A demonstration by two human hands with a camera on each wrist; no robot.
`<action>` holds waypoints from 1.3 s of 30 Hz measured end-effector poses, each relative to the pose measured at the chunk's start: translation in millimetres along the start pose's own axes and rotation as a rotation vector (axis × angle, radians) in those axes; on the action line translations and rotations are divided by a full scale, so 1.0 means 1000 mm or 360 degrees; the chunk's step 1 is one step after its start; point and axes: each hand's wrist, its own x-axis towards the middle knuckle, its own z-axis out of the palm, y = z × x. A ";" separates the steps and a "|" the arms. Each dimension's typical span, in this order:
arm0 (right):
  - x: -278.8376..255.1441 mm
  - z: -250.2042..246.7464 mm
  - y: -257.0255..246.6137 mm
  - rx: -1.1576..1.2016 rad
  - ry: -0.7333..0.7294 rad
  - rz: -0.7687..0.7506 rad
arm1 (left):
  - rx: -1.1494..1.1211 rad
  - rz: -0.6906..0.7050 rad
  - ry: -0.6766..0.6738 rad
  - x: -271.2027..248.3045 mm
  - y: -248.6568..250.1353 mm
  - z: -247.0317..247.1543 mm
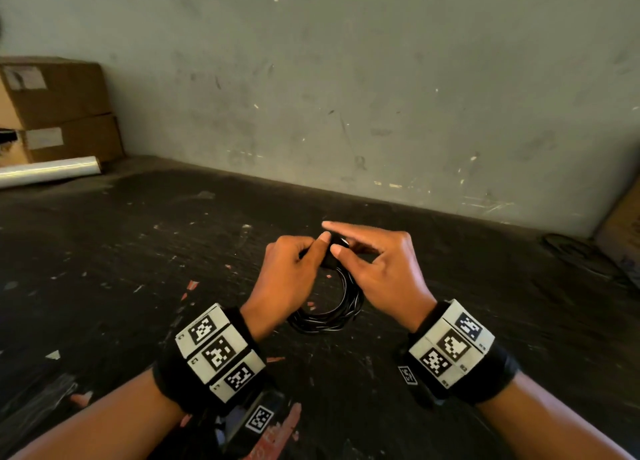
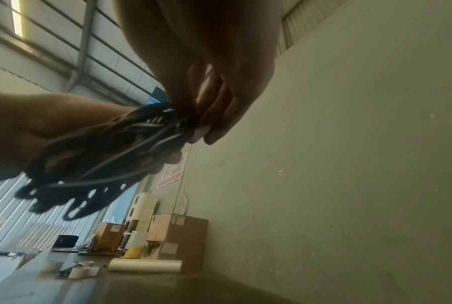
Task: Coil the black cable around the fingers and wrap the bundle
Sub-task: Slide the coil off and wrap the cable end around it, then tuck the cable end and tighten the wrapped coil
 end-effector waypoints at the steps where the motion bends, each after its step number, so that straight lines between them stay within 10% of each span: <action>1: -0.001 0.001 0.001 -0.0004 -0.0013 0.0009 | 0.0025 -0.0023 -0.0004 0.001 -0.001 0.001; 9: -0.001 -0.003 0.007 -0.0015 -0.0169 0.0368 | -0.0018 -0.0189 -0.0150 0.006 -0.005 -0.004; 16: 0.003 -0.009 0.018 0.0180 0.0466 0.0589 | -0.0894 -0.0835 -0.0171 -0.008 -0.011 -0.007; 23: -0.010 0.002 0.014 0.0594 0.0235 0.0910 | -0.1853 -0.0968 0.0055 0.007 -0.005 -0.018; 28: -0.017 0.010 0.017 0.0697 0.0111 0.0956 | -0.1681 -0.0917 0.0145 0.009 -0.005 -0.025; 32: -0.019 0.018 0.021 0.0278 -0.0161 0.0748 | -0.0871 -0.0867 0.0384 0.013 -0.012 -0.022; 39: -0.001 0.060 0.004 -0.0625 -0.0819 0.0204 | -0.0310 -0.0800 -0.0111 -0.012 -0.025 -0.037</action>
